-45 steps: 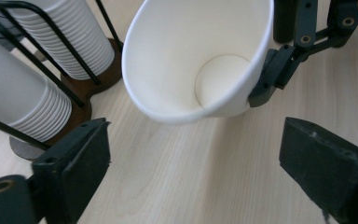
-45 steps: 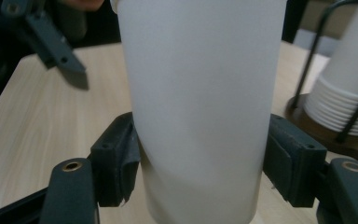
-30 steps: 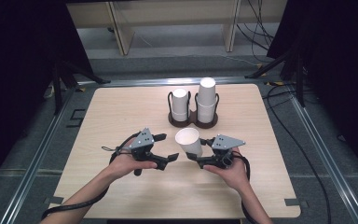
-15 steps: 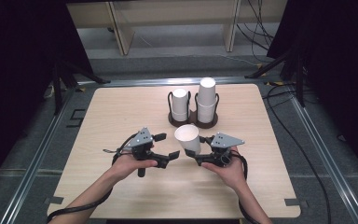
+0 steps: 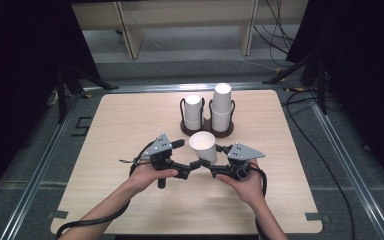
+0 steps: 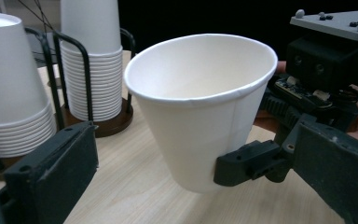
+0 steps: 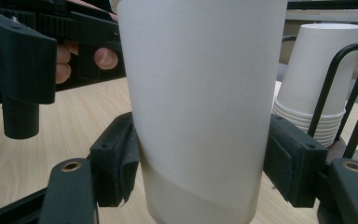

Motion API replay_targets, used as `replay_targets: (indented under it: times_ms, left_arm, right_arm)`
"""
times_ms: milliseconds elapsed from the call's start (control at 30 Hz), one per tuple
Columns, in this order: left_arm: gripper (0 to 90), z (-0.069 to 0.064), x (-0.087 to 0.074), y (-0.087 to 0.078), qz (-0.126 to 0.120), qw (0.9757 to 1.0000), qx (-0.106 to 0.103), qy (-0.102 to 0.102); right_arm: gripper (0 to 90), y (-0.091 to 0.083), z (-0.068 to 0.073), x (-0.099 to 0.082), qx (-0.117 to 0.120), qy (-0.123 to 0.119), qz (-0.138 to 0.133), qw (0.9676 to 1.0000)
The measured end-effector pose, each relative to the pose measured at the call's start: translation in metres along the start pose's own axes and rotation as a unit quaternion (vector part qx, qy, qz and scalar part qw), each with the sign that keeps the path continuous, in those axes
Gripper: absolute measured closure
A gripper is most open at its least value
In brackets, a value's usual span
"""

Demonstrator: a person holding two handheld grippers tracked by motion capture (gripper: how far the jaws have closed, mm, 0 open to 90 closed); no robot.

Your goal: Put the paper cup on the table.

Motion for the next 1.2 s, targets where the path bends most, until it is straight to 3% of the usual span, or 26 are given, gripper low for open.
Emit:
replay_targets:
  times_ms: [33,100,167,200,300,367,400,433,600,633,667,733,867,967,1000,1033,1133,1200]
  left_arm:
    - [0.0,-0.001,0.003,0.003,-0.009,0.9999,-0.002,-0.008]
    - [0.0,0.001,0.004,0.007,-0.010,0.9999,-0.003,-0.013]
    - [0.0,0.001,0.005,0.012,-0.007,0.9999,-0.005,-0.013]
    - [0.0,0.001,0.006,0.015,-0.009,0.9998,-0.007,-0.014]
    - [0.0,0.001,0.007,0.021,-0.008,0.9998,-0.009,-0.018]
    - [0.8,-0.001,0.009,0.027,-0.009,0.9996,-0.013,-0.025]
    - [1.0,-0.002,0.009,0.029,-0.009,0.9996,-0.012,-0.022]
    - [1.8,-0.002,0.010,0.030,-0.012,0.9996,-0.010,-0.024]
    - [7.2,-0.002,0.014,0.035,-0.023,0.9991,-0.005,-0.035]
    - [11.9,-0.001,0.015,0.035,-0.026,0.9990,-0.001,-0.037]
    - [14.2,0.000,0.015,0.035,-0.028,0.9989,0.002,-0.037]
    - [16.0,-0.001,0.014,0.035,-0.028,0.9989,0.002,-0.037]
    - [20.1,-0.001,0.011,0.034,-0.022,0.9996,0.009,-0.013]
    - [22.0,0.001,0.010,0.033,-0.022,0.9996,0.015,-0.003]
    - [22.4,0.002,0.011,0.033,-0.030,0.9994,0.019,0.001]
    - [22.5,0.003,0.011,0.030,-0.023,0.9993,0.027,0.009]
    - [22.5,0.008,0.010,0.026,-0.020,0.9989,0.040,0.011]
    - [22.7,0.015,0.009,0.018,-0.015,0.9981,0.057,0.019]
  right_arm:
    - [32.7,0.000,-0.001,0.000,-0.002,-0.006,0.003,1.0000]
    - [32.7,0.000,0.002,-0.004,0.001,0.014,0.016,0.9998]
    - [32.6,0.001,0.000,-0.004,-0.001,-0.003,0.013,0.9999]
    - [32.6,0.003,0.003,-0.004,0.014,0.010,0.010,0.9998]
    - [32.6,0.003,-0.001,-0.005,0.002,-0.002,0.010,0.9999]
    - [32.6,0.004,0.001,-0.006,0.002,0.020,0.011,0.9997]
    - [32.6,0.004,0.002,-0.006,0.007,0.019,0.011,0.9997]
    - [32.5,0.003,0.003,-0.007,0.014,0.019,0.019,0.9996]
    - [32.4,0.004,0.001,-0.006,0.006,0.005,0.012,0.9999]
    - [32.3,0.004,0.001,-0.005,0.004,-0.002,0.007,1.0000]
    - [32.2,0.004,0.002,-0.006,0.006,0.009,0.011,0.9999]
    - [32.1,0.005,0.003,-0.006,0.010,0.010,0.007,0.9999]
    - [30.0,0.007,0.001,-0.009,0.003,0.002,0.019,0.9998]
    - [27.5,0.009,0.001,-0.012,0.000,0.017,0.032,0.9994]
    - [25.2,0.011,0.001,-0.012,0.004,0.008,0.029,0.9996]
    - [22.9,0.010,0.000,-0.014,-0.005,0.010,0.042,0.9991]
    - [21.3,0.010,0.001,-0.017,-0.003,0.017,0.047,0.9988]
    - [21.3,0.006,-0.001,-0.018,-0.016,0.022,0.047,0.9985]
Point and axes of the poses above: each handheld gripper's, and its own axes: y roughly forward along the jaws, x roughly out of its top, z roughly to its left, the point moved 10 cm from there along y, roughly forward along the jaws, and after that the axes turned 9 degrees about y, right-handed, at the moved point
